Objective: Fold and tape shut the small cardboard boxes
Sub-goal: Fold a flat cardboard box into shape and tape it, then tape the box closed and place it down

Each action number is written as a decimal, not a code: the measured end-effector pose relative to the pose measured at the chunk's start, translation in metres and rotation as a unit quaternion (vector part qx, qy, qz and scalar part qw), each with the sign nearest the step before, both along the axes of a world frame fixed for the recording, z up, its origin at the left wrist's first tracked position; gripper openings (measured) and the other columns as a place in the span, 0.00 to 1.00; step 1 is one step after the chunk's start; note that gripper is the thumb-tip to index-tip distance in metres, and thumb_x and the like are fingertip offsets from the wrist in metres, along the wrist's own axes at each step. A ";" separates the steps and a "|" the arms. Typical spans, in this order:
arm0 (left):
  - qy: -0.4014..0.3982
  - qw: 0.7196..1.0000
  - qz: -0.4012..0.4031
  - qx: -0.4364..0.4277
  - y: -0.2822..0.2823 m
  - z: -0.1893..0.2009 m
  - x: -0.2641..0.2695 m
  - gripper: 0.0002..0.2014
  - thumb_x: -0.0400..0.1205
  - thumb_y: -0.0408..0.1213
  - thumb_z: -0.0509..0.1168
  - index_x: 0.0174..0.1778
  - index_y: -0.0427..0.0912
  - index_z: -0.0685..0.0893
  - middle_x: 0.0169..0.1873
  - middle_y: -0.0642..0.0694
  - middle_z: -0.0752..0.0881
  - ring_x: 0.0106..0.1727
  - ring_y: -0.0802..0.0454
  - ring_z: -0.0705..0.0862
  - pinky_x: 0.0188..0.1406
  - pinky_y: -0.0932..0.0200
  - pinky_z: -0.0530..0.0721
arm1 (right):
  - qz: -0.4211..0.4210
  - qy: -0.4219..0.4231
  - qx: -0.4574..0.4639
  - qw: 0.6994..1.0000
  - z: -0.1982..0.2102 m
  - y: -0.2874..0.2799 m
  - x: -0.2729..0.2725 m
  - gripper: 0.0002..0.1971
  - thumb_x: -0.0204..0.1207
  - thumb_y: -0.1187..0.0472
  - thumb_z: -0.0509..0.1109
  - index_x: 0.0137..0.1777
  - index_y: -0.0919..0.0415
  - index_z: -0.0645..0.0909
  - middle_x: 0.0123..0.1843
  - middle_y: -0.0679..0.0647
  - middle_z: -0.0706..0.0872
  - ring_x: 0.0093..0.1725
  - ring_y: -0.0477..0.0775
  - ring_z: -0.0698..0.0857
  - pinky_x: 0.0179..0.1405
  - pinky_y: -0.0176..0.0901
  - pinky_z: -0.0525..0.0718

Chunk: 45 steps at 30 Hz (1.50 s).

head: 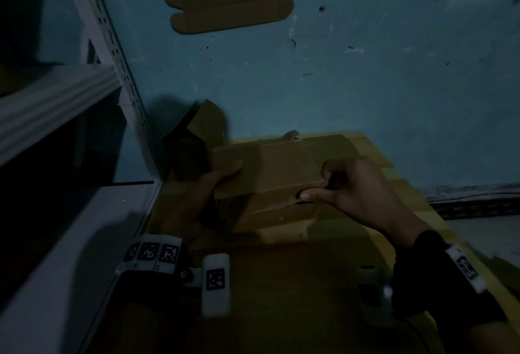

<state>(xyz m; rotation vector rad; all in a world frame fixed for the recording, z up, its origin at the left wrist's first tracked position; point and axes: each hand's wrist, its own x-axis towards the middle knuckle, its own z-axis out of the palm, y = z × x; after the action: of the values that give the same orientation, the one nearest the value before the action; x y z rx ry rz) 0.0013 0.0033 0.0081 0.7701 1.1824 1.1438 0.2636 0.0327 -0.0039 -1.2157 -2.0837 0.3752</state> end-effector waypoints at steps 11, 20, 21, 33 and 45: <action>0.015 1.000 0.017 0.017 0.002 0.000 0.005 0.07 0.84 0.43 0.66 0.51 0.44 0.83 0.46 0.41 0.87 0.46 0.43 0.85 0.42 0.50 0.82 | 0.026 -0.090 0.046 0.995 -0.007 0.005 0.001 0.24 0.86 0.47 0.67 0.26 0.50 0.77 0.21 0.51 0.76 0.21 0.49 0.73 0.23 0.41 0.63; 0.035 0.999 0.035 0.007 0.005 -0.006 0.012 0.20 0.80 0.47 0.69 0.65 0.42 0.84 0.54 0.39 0.88 0.51 0.41 0.86 0.43 0.51 0.81 | -0.048 -0.096 0.017 0.994 -0.002 0.001 0.001 0.22 0.77 0.36 0.73 0.30 0.50 0.80 0.21 0.45 0.77 0.22 0.42 0.75 0.23 0.40 0.67; 0.036 0.999 0.033 0.006 0.005 -0.006 0.013 0.19 0.80 0.47 0.69 0.65 0.43 0.84 0.53 0.40 0.88 0.50 0.41 0.86 0.43 0.51 0.81 | -0.056 -0.105 0.028 0.992 -0.003 0.002 0.001 0.22 0.77 0.36 0.73 0.30 0.50 0.79 0.22 0.45 0.76 0.23 0.42 0.75 0.24 0.42 0.66; 0.015 1.000 0.021 0.008 0.009 -0.006 0.011 0.18 0.81 0.43 0.69 0.63 0.37 0.84 0.41 0.42 0.89 0.35 0.47 0.89 0.29 0.59 0.84 | -0.089 -0.114 0.090 0.985 -0.008 0.002 -0.003 0.11 0.83 0.48 0.69 0.53 0.55 0.86 0.43 0.50 0.92 0.34 0.48 0.85 0.30 0.39 0.72; 0.068 0.997 -0.041 0.009 0.006 -0.009 0.017 0.19 0.84 0.47 0.64 0.32 0.38 0.81 0.24 0.43 0.82 0.25 0.47 0.78 0.25 0.60 0.76 | -0.127 -0.208 0.141 0.960 -0.006 -0.008 -0.020 0.18 0.70 0.61 0.81 0.32 0.55 0.71 0.24 0.49 0.73 0.19 0.48 0.65 0.22 0.35 0.56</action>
<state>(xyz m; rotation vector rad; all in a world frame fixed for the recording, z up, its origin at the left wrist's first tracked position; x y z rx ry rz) 0.0179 0.0097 -0.0007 0.9126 1.2428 1.0486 0.2440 0.0248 -0.0096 -1.4509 -2.1858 -0.3146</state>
